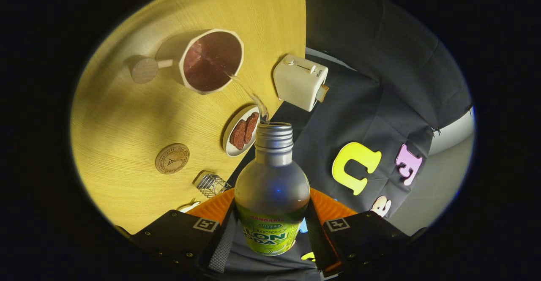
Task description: Take the bottle from table, then pour the juice into the cup, finally place the bottle on the coaster
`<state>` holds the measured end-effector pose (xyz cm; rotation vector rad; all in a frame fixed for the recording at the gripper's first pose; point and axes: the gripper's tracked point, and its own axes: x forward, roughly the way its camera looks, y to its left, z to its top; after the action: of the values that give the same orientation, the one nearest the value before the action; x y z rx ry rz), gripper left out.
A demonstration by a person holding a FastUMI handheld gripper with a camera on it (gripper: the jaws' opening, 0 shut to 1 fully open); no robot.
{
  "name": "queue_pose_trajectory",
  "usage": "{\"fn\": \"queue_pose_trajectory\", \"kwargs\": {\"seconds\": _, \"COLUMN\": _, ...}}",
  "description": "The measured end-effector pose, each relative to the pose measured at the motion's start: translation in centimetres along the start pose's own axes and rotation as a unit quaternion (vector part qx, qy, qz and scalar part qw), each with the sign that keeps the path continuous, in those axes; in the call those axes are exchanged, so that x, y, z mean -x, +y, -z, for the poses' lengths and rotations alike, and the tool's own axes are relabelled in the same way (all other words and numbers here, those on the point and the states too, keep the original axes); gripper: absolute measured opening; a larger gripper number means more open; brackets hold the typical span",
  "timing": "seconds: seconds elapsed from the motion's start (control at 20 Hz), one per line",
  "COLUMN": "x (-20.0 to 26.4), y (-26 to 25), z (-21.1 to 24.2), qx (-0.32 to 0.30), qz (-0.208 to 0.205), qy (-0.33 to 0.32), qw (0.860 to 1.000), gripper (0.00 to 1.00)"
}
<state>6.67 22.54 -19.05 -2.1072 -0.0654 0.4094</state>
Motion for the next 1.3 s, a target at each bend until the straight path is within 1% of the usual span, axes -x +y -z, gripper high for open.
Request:
{"fn": "queue_pose_trajectory", "kwargs": {"seconds": 0.65, "x": -0.5, "y": -0.8, "z": -0.6, "qx": 0.026, "qz": -0.002, "qy": -0.015, "qw": 1.0, "gripper": 0.77}}
{"fn": "queue_pose_trajectory", "kwargs": {"seconds": 1.3, "x": -0.8, "y": 0.0, "z": -1.6, "qx": 0.033, "qz": -0.016, "qy": -0.022, "qw": 0.999, "gripper": 0.77}}
